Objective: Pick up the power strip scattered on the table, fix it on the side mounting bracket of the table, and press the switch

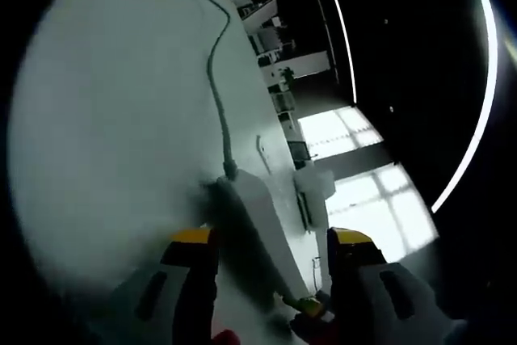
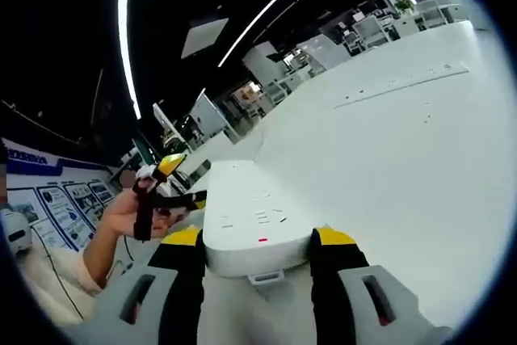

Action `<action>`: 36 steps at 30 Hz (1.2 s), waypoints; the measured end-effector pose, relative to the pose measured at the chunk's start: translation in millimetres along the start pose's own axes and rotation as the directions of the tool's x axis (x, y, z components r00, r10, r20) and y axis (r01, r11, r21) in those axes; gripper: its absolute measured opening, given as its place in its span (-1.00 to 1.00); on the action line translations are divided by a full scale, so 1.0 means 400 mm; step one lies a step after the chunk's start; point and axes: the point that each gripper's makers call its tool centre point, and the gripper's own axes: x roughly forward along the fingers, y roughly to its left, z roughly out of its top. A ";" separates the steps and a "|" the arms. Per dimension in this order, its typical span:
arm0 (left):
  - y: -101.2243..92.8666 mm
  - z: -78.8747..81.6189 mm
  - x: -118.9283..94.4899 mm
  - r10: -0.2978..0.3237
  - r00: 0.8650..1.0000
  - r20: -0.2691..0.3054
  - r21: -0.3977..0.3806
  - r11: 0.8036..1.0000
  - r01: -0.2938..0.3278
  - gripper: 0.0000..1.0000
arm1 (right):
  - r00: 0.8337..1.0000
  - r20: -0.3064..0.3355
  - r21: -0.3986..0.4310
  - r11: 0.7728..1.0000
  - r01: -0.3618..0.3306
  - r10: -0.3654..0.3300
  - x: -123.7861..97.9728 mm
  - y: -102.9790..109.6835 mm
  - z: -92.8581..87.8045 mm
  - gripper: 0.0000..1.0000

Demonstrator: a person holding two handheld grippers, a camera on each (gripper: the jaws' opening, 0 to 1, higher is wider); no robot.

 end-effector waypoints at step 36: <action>0.026 -0.024 0.098 0.078 0.997 -0.020 0.014 0.997 -0.078 0.10 | 1.000 -0.004 -0.064 0.998 0.013 -0.014 0.001 0.001 -0.009 -0.05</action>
